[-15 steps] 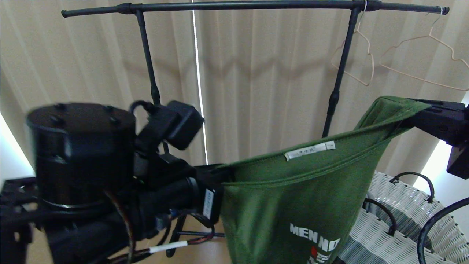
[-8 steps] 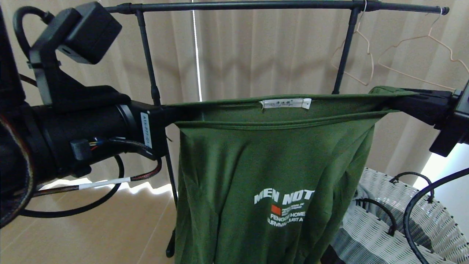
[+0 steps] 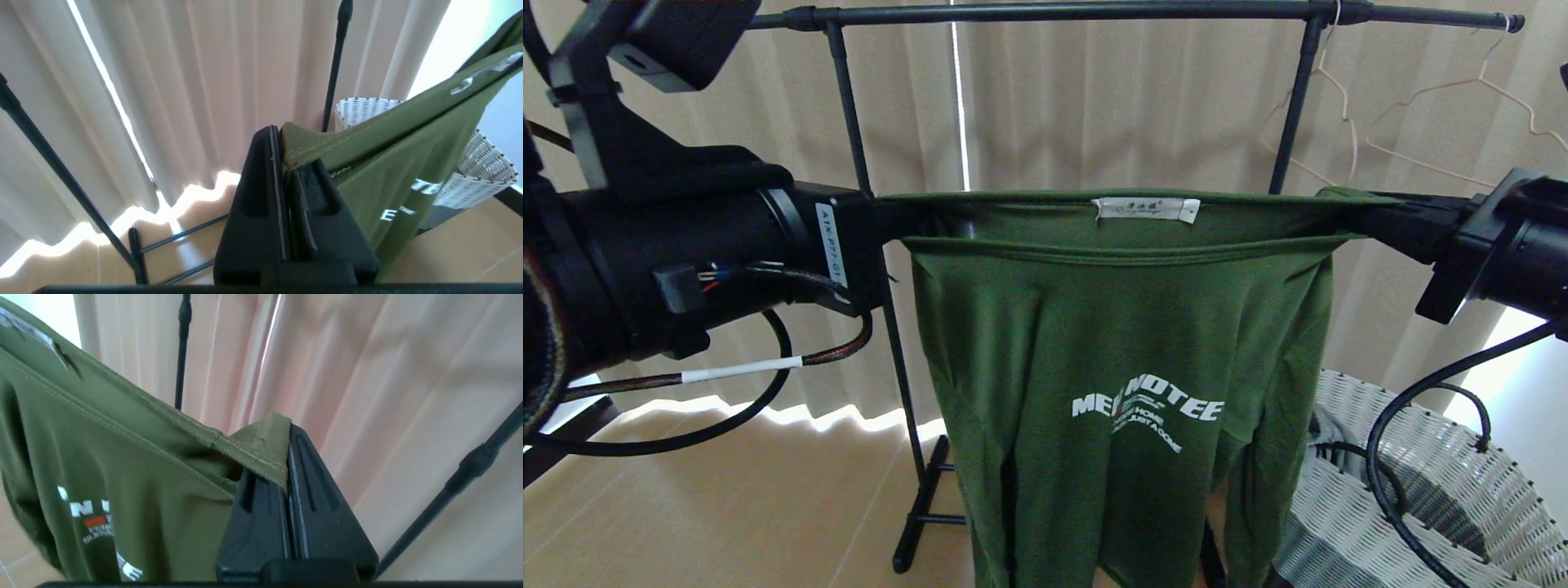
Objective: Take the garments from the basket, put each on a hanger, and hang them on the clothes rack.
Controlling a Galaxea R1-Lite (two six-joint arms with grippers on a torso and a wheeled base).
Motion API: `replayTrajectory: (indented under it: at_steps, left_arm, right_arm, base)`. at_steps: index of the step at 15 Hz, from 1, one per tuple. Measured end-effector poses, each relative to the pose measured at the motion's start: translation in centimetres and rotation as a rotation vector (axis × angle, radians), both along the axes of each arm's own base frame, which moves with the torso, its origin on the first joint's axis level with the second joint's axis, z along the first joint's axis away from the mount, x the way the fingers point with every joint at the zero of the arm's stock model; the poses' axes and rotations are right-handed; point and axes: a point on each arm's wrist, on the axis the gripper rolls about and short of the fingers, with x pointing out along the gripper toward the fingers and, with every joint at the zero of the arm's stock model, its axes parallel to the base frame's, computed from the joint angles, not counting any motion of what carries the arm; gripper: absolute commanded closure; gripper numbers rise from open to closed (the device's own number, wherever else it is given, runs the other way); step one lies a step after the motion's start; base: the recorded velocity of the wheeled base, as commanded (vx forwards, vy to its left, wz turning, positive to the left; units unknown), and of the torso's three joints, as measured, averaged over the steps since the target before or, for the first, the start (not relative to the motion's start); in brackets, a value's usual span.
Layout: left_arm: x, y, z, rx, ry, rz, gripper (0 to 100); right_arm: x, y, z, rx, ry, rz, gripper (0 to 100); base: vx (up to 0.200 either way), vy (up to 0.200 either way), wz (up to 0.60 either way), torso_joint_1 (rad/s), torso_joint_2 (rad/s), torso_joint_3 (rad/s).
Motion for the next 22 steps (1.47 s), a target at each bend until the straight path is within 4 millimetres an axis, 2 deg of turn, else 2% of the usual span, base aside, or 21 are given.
replayTrajectory:
  at_steps: [4, 8, 13, 16, 19, 22]
  left_arm:
    - [0.0, -0.1, -0.1, 0.001, 0.001, -0.006, 100]
    - [0.0, 0.0, 0.8, -0.020, -0.022, -0.008, 100]
    - [-0.2, 0.1, 3.0, -0.069, -0.080, -0.012, 100]
    - [-0.2, 0.1, 3.1, -0.070, -0.082, -0.012, 100]
    - [-0.1, 0.0, 2.5, -0.056, -0.066, -0.012, 100]
    - [0.5, -0.5, 2.0, -0.046, -0.047, -0.004, 100]
  right_arm:
    - [0.1, 0.0, -0.2, -0.002, 0.006, -0.003, 100]
    - [0.3, -0.1, 0.0, 0.002, -0.001, -0.010, 100]
    - [0.6, -0.6, 2.3, 0.045, -0.109, -0.029, 100]
    - [1.4, -0.4, 3.1, 0.053, -0.126, -0.031, 100]
    - [1.6, -0.3, 2.6, 0.043, -0.104, -0.040, 100]
    - [0.0, -0.9, 2.1, 0.038, -0.094, -0.038, 100]
  base:
    - [0.000, 0.000, 0.00, 0.000, 0.00, 0.000]
    - [0.000, 0.000, 0.00, 0.000, 0.00, 0.000]
    - [0.000, 0.000, 0.00, 0.000, 0.00, 0.000]
    - [0.000, 0.000, 0.00, 0.000, 0.00, 0.000]
    - [0.000, 0.000, 0.00, 0.000, 0.00, 0.000]
    - [0.000, 0.000, 0.00, 0.000, 0.00, 0.000]
